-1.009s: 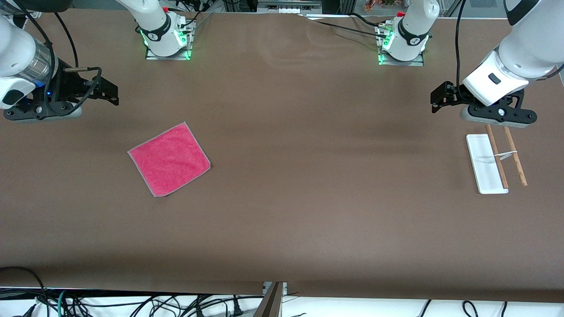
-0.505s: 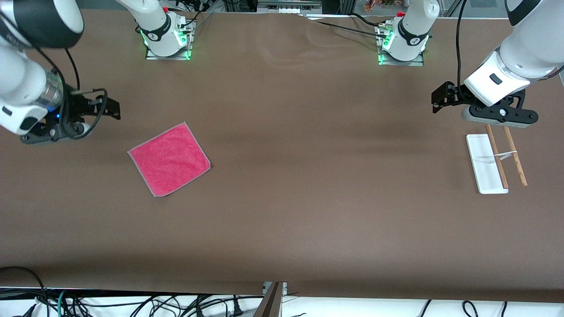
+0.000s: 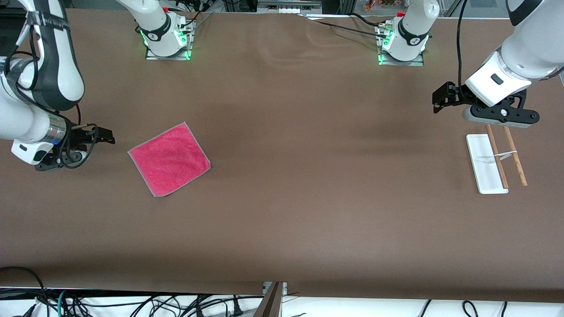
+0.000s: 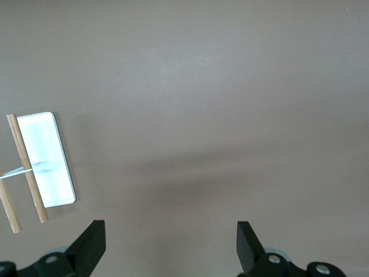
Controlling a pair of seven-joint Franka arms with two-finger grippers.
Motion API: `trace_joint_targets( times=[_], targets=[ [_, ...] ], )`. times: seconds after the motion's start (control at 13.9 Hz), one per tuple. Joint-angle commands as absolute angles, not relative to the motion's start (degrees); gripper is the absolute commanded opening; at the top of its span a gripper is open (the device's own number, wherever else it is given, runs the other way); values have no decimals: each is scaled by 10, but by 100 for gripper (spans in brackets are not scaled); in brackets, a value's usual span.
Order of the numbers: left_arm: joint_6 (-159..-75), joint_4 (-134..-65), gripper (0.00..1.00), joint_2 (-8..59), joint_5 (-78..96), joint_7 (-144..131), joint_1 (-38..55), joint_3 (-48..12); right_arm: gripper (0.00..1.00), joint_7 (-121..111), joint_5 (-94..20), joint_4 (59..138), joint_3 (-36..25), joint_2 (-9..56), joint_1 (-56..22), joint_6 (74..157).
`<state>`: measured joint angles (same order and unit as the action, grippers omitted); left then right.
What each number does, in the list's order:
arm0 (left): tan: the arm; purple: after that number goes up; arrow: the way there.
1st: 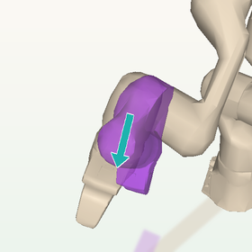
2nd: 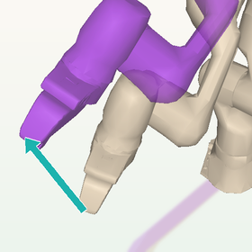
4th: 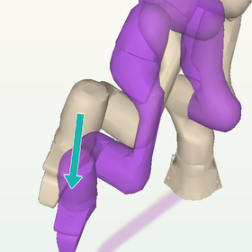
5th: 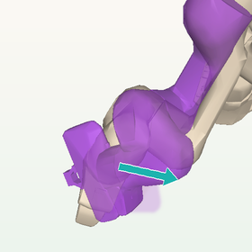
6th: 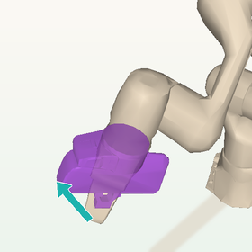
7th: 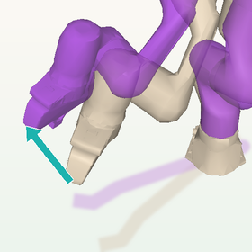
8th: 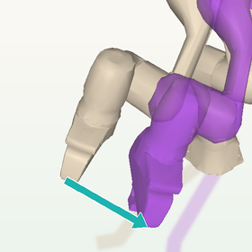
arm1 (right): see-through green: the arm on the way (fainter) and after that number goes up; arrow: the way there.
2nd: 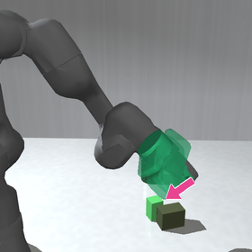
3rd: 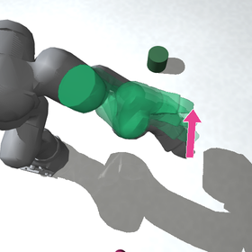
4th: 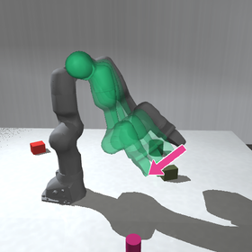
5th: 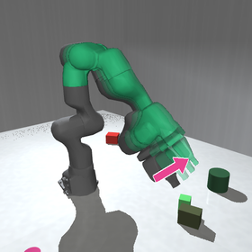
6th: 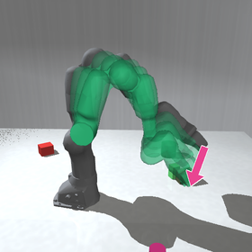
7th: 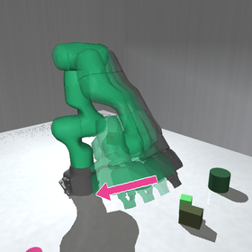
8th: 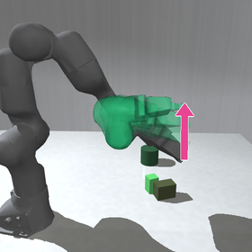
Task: Pass towel and hang on rack
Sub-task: 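Move the right gripper down to the edge of the pink towel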
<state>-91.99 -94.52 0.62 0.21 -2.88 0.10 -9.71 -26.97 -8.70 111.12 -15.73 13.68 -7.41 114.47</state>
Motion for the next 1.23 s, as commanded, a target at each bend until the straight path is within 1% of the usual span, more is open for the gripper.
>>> trace_joint_targets(
  times=[0.0, 0.65, 0.94, 1.15],
  targets=[
    [-909, -934, 100, 7, 4, -29, -1, -97, 100, -357, -167, 1134, -158, 171, -38, 1172],
    [-902, -934, 100, 7, 4, -29, -2, -96, 100, -557, -344, 1134, -158, 272, -3, 1180],
    [-902, -935, 100, 7, 4, -28, -3, -96, 100, -591, -371, 1134, -158, 294, 3, 1181],
    [-893, -935, 100, 6, 4, -28, -2, -96, 99, -591, -374, 1140, -158, 294, 3, 1181]
  ],
)
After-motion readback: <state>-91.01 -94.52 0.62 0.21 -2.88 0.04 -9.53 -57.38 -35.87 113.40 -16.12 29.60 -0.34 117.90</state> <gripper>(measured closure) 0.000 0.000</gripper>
